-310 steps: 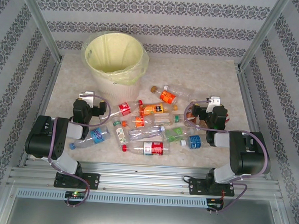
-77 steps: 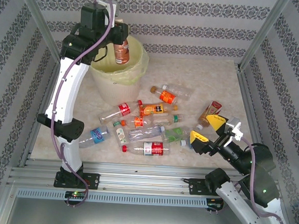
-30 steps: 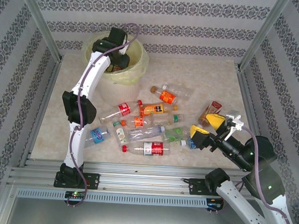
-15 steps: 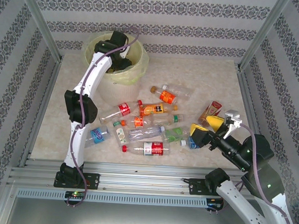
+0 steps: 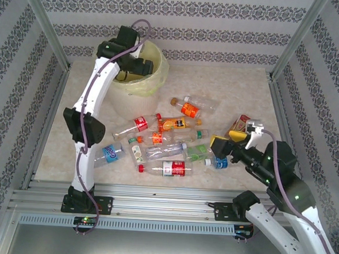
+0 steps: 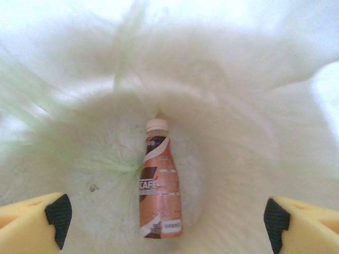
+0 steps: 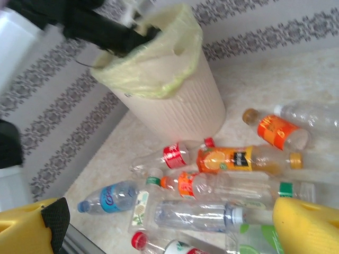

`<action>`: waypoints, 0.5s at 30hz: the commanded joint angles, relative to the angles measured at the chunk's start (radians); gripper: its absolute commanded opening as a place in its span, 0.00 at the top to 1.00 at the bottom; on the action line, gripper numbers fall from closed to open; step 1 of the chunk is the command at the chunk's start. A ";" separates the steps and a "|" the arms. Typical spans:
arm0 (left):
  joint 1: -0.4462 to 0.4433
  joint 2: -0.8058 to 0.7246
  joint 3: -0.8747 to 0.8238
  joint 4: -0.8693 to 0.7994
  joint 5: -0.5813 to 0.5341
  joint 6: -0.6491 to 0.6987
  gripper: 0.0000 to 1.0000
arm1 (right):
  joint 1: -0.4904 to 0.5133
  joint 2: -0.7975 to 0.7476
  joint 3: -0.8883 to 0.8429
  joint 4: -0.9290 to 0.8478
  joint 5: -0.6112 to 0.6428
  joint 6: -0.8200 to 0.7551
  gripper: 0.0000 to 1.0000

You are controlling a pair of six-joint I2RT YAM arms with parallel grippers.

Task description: Put the plastic bottles in the bin

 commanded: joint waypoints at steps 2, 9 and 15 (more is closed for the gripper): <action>0.012 -0.108 0.003 0.026 0.053 -0.036 0.00 | 0.003 0.073 0.035 -0.037 0.042 0.034 0.02; 0.012 -0.312 -0.178 0.163 0.127 -0.040 0.00 | 0.007 0.249 0.121 -0.121 0.128 0.124 0.02; 0.010 -0.565 -0.516 0.356 0.344 -0.078 0.00 | 0.006 0.288 0.100 -0.065 0.140 0.032 0.02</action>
